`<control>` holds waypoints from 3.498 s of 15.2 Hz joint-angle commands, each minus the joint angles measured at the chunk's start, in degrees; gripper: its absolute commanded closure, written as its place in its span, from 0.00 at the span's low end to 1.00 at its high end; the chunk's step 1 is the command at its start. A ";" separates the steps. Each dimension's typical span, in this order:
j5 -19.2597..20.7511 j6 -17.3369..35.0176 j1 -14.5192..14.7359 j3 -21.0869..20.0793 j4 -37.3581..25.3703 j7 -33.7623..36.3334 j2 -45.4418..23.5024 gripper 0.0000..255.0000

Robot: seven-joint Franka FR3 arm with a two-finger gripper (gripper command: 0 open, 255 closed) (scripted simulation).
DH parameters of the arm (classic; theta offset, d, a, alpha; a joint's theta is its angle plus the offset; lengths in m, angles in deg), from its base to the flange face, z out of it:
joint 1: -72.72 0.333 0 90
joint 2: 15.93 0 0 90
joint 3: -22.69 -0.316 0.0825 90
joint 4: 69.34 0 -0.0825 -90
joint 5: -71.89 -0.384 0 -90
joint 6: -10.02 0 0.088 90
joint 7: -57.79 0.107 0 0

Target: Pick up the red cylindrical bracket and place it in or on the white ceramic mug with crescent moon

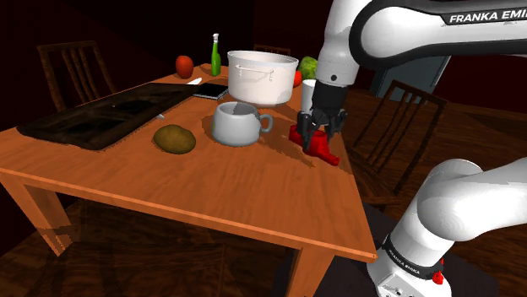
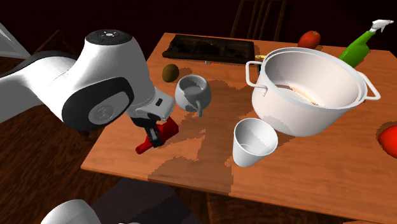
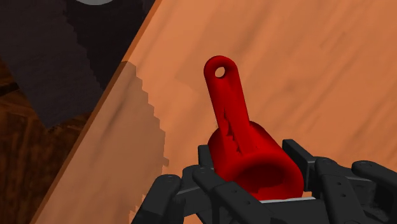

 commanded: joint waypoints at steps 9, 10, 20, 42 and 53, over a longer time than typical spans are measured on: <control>1.11 -7.24 -0.54 1.08 -8.20 0.37 -0.96 1.00; 1.21 -7.95 -0.60 1.18 -9.06 0.40 -1.11 1.00; 2.14 -14.88 -1.11 2.02 -18.15 0.79 -3.29 1.00; 12.03 -13.74 -3.57 -5.87 -61.67 8.88 -48.86 1.00; 11.17 -4.59 -3.76 -5.41 -50.30 8.26 -46.49 1.00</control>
